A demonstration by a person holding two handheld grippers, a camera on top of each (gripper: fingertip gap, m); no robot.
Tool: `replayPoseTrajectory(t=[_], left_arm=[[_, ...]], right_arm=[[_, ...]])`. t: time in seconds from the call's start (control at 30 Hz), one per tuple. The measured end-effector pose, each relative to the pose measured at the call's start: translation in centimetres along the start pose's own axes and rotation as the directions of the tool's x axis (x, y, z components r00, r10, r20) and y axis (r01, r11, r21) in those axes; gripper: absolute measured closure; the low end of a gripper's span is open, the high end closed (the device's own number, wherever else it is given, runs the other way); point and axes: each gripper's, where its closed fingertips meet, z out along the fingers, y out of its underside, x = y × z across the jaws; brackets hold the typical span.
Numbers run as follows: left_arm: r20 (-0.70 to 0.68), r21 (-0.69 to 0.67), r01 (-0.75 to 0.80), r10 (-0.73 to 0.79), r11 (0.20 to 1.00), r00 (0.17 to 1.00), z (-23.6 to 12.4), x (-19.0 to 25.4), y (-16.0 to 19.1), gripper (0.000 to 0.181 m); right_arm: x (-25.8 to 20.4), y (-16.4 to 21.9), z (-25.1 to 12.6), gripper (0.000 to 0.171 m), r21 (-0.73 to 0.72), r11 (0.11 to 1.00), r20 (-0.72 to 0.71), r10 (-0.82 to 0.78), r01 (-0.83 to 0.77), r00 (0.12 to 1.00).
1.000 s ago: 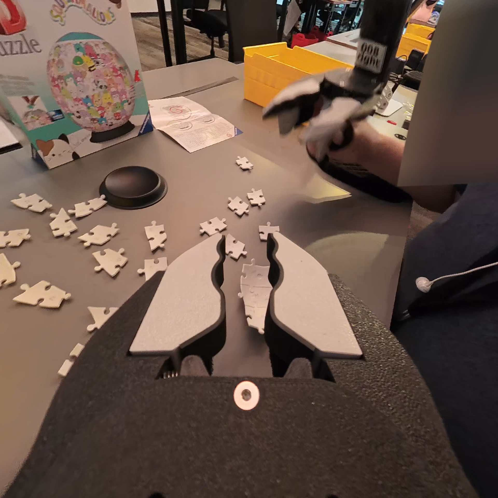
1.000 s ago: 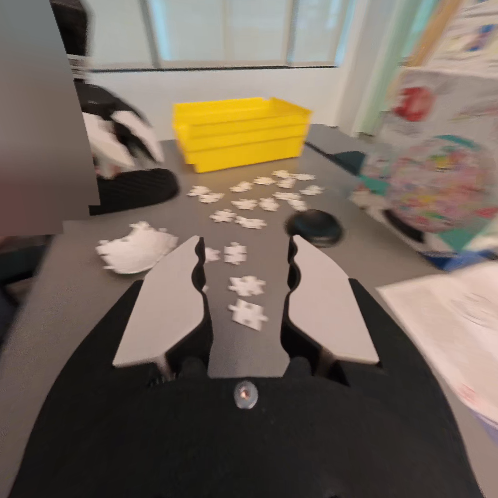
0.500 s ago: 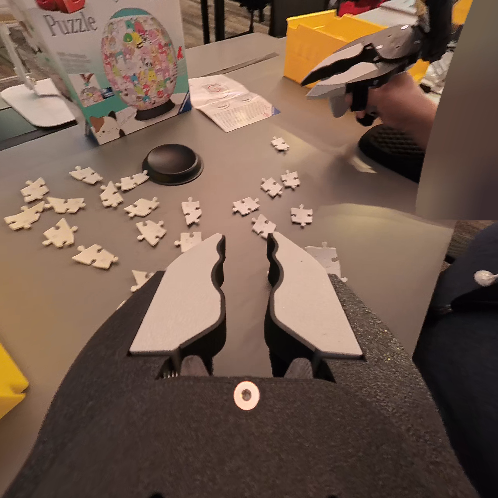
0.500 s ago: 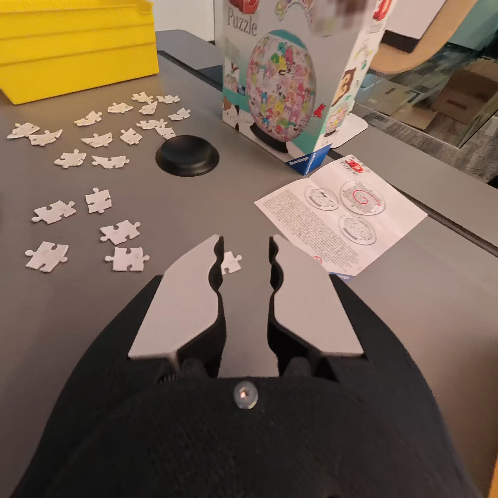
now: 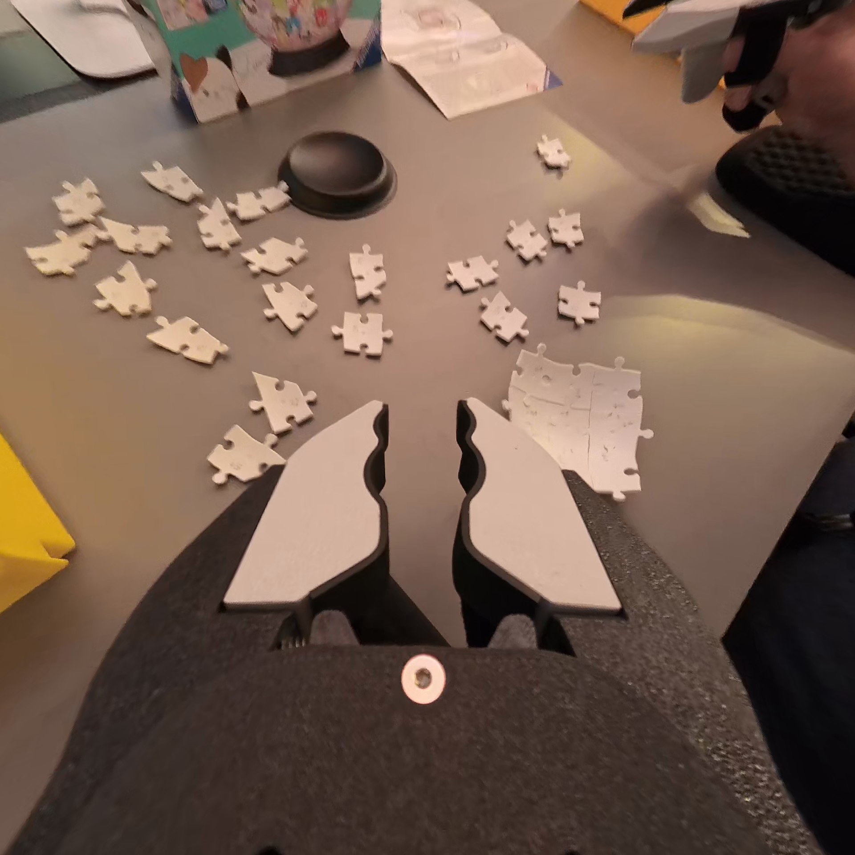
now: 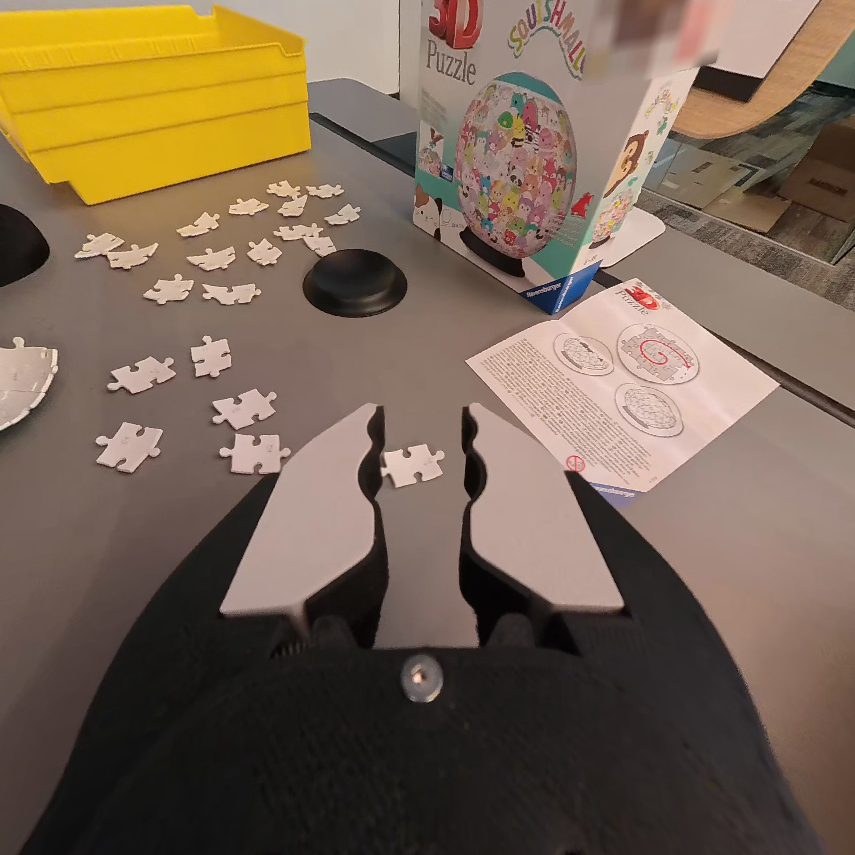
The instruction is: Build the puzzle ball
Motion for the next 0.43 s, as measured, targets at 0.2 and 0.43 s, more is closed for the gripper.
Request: replayPoseTrajectory(t=[0.2, 0.43], left_arm=[[-0.147, -0.030, 0.046, -0.050, 0.998, 0.988, 1.1, 2.5, 0.7, 0.156], [-0.201, -0.086, 0.055, -0.072, 0.995, 0.977, 1.7, 3.6, 1.9, 0.156]], right_arm=[[-0.3, 0.2, 0.2, 0.139, -0.014, 1.000, 0.002, -0.024, 0.024, 1.000], [-0.5, 0.4, 0.4, 0.139, -0.021, 1.000, 0.017, -0.021, 0.021, 1.000]])
